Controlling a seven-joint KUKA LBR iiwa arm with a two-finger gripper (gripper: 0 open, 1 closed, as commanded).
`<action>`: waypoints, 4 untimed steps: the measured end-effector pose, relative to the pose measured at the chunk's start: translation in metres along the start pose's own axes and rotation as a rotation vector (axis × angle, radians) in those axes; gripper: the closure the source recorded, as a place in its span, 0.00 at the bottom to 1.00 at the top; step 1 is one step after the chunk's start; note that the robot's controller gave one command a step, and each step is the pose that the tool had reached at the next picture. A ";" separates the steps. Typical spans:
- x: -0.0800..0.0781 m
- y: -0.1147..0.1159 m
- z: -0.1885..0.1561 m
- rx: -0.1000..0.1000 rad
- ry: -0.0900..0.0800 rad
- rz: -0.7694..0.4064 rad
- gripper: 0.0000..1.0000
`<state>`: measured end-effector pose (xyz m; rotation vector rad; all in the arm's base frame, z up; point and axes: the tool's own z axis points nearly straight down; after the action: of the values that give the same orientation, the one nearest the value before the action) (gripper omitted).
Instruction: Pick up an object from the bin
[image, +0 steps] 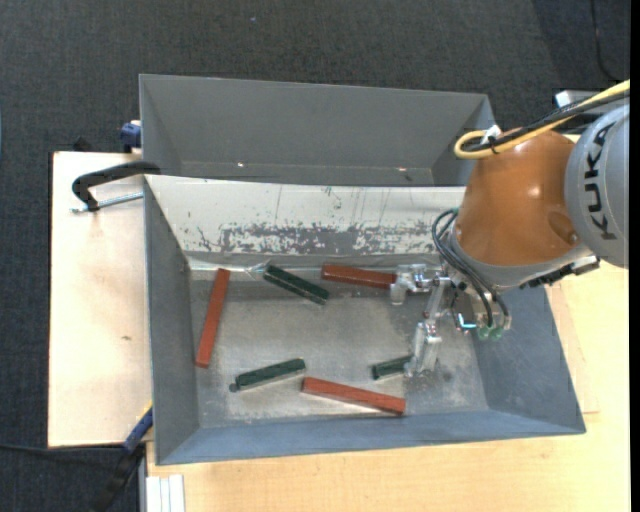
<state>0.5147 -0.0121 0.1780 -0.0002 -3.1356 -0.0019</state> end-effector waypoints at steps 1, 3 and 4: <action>-0.002 0.000 -0.004 0.000 -0.008 -0.001 0.00; -0.003 -0.003 0.073 0.003 -0.012 -0.254 0.00; -0.020 -0.057 0.107 0.002 -0.011 -0.383 1.00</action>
Offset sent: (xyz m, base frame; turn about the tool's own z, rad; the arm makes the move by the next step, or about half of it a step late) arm 0.0069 -0.0628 -0.1011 -0.4053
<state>0.5340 -0.0685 0.0707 0.5988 -3.0894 -0.0003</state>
